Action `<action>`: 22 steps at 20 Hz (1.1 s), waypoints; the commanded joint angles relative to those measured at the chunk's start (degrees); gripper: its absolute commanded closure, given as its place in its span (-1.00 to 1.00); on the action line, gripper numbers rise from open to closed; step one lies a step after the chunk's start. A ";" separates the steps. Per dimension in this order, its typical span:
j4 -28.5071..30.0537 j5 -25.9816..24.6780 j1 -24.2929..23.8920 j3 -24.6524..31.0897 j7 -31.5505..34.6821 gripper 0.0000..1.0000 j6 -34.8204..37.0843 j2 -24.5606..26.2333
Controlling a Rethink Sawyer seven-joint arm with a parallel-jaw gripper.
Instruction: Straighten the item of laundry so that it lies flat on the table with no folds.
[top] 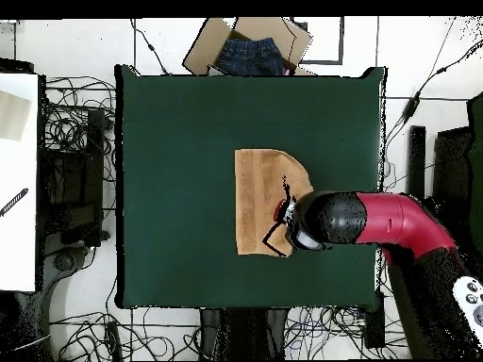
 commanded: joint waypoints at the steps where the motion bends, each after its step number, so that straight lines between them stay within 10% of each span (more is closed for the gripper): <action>1: -0.81 -0.51 1.11 1.24 -6.23 1.00 -2.20 4.46; 8: 1.38 -3.90 -0.71 -0.65 -3.51 1.00 -12.58 11.38; 16: 7.01 -1.13 0.43 -0.81 0.31 1.00 -12.94 3.97; 22: 5.80 -2.07 0.24 -1.57 -0.58 1.00 -14.77 7.68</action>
